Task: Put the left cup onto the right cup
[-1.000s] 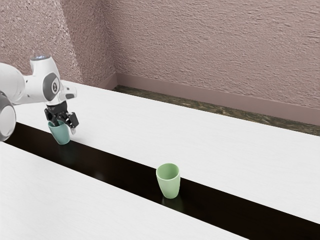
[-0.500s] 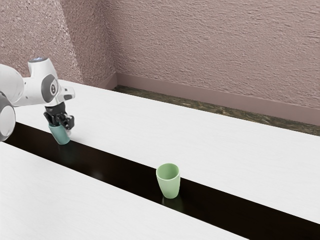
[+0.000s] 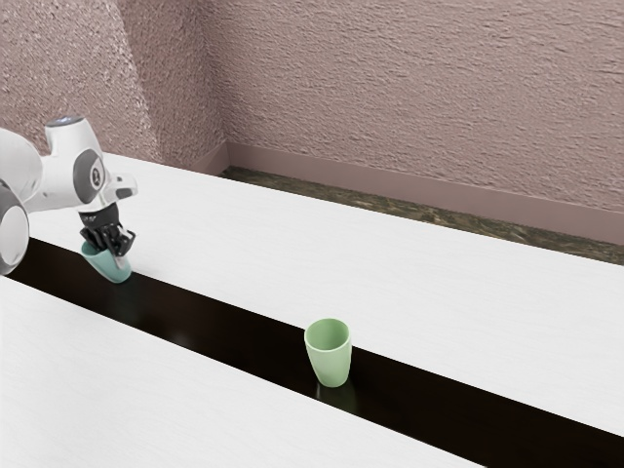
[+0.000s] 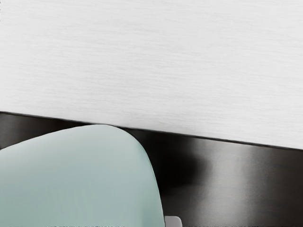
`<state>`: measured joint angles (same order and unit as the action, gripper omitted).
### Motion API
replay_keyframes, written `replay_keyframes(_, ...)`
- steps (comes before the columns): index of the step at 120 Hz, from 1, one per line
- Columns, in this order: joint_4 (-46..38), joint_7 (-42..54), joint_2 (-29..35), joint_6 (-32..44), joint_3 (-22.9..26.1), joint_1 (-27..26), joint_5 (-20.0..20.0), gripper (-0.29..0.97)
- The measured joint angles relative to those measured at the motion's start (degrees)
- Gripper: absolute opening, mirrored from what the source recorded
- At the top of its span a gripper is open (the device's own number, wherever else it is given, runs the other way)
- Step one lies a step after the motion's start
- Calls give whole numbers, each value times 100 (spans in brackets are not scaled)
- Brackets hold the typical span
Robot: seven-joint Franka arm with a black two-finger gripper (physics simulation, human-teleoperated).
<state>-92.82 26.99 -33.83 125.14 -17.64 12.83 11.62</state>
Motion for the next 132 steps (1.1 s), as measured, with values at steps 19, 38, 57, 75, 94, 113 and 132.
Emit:
replay_keyframes(19, -2, -28, 2, 5, -2, 0, 7, -10)
replay_keyframes(38, 53, -52, 36, -19, -1, -37, -4, -10)
replay_keyframes(57, 121, -75, 126, -55, 17, -147, -40, -10)
replay_keyframes(75, 278, -109, 348, -224, 32, -514, -191, -10)
replay_keyframes(94, 304, -171, 674, -647, 36, -1133, -335, -10)
replay_keyframes(113, 319, -293, 817, -1134, 93, -1687, -425, -10)
replay_keyframes(132, 362, -487, 1011, -1620, 152, -2187, -522, -10)
